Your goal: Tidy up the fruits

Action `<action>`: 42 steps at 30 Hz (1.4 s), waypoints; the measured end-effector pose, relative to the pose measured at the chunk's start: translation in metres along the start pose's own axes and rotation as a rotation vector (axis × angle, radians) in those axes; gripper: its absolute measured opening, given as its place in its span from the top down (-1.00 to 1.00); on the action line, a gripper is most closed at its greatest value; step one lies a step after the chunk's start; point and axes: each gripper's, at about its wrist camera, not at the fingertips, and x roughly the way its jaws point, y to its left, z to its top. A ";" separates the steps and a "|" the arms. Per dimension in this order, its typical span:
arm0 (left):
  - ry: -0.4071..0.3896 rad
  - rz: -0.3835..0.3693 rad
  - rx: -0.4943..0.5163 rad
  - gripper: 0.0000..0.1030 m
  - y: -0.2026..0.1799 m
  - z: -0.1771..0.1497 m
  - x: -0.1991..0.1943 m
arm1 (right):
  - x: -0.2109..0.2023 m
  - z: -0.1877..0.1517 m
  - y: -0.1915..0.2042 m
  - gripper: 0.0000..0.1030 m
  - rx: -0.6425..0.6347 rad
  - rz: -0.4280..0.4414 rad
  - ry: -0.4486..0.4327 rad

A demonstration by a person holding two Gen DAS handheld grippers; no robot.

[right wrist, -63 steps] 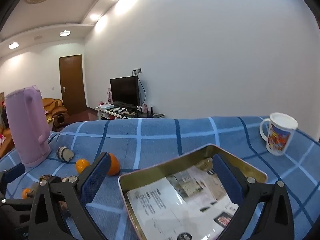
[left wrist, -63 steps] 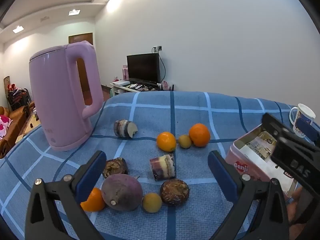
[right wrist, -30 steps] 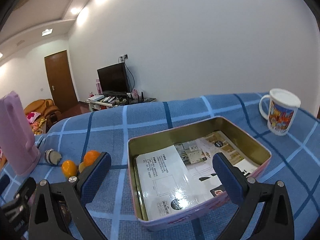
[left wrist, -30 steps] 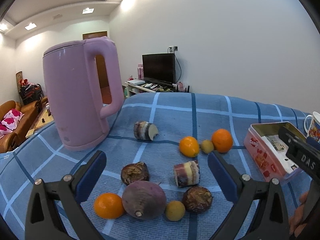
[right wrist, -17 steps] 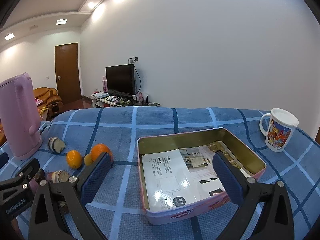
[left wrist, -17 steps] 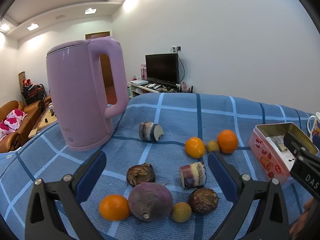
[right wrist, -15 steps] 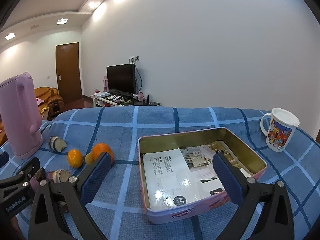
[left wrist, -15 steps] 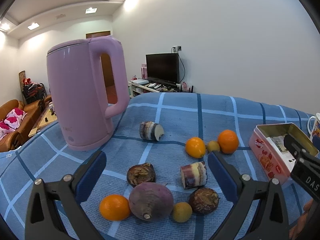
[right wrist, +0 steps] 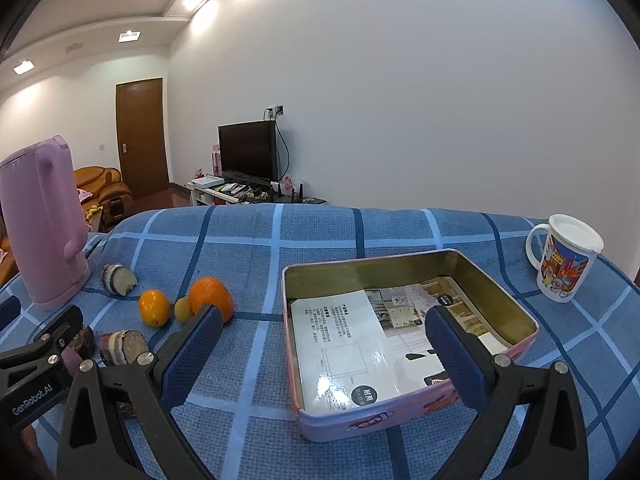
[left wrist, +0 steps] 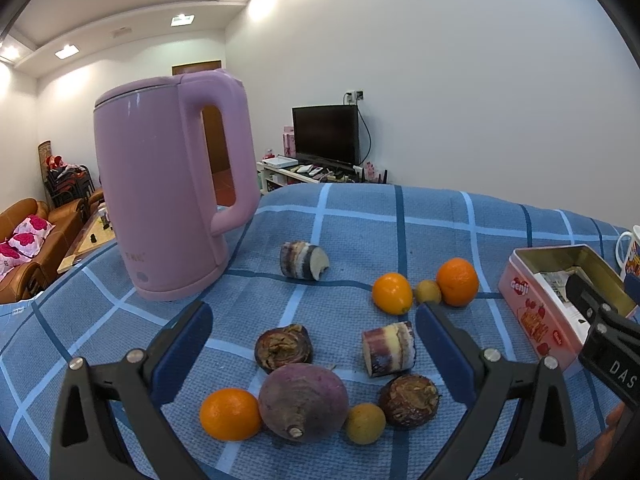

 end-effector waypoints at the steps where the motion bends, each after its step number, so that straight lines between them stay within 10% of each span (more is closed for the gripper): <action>1: 0.001 0.000 0.000 -1.00 0.000 0.000 0.000 | 0.000 0.000 0.000 -0.98 0.000 0.000 0.001; 22: 0.086 0.050 0.006 -1.00 0.078 -0.017 -0.022 | -0.008 -0.010 0.046 -0.95 -0.124 0.361 0.065; 29: 0.157 0.049 0.031 -0.98 0.104 -0.031 -0.024 | 0.005 -0.020 0.075 -0.31 -0.191 0.486 0.222; 42: 0.244 0.009 0.122 -0.87 0.076 -0.033 -0.004 | 0.029 -0.034 0.107 -0.15 -0.267 0.552 0.415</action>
